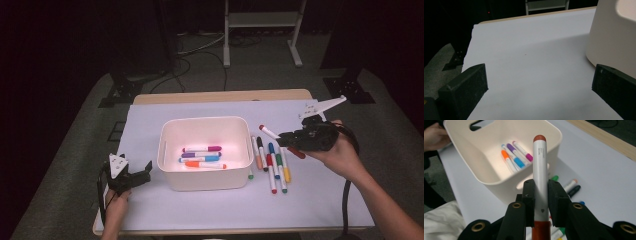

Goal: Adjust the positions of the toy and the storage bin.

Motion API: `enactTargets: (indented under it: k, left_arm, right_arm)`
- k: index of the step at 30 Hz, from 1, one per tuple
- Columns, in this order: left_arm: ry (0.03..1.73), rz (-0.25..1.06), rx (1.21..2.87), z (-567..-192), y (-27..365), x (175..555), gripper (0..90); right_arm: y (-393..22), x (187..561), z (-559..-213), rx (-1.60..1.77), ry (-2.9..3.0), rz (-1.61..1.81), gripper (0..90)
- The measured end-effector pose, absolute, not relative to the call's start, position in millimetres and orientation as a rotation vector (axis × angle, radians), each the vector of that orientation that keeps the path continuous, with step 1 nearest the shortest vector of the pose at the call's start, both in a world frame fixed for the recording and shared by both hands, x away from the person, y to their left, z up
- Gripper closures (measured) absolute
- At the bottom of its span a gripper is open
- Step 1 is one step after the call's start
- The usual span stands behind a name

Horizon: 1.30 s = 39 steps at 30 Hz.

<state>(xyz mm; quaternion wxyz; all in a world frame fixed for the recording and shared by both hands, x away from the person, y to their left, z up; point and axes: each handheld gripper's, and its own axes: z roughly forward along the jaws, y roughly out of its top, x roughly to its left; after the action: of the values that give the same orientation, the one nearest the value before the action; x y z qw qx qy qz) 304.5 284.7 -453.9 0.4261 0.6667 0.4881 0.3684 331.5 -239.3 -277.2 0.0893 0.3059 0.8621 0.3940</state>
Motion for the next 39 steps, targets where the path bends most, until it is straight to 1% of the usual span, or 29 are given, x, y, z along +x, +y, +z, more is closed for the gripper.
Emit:
enactTargets:
  k: [11,17,29,39]
  left_arm:
    - [1.223,0.917,1.665,-454.0,284.7,304.8,0.0]
    - [1.218,0.918,1.669,-453.9,284.7,304.7,0.0]
    - [1.217,0.914,1.663,-453.9,284.9,304.6,0.0]
    - [1.215,0.911,1.663,-453.9,285.2,304.6,0.0]
  right_arm:
    - [-182.6,333.6,-250.2,0.731,2.664,1.196,76.0]
    - [-148.4,336.5,-246.3,0.618,2.725,1.205,76.0]
    - [-83.9,348.9,-265.9,0.466,2.854,1.195,75.9]
    - [-48.1,361.7,-294.3,0.406,2.939,1.158,76.0]
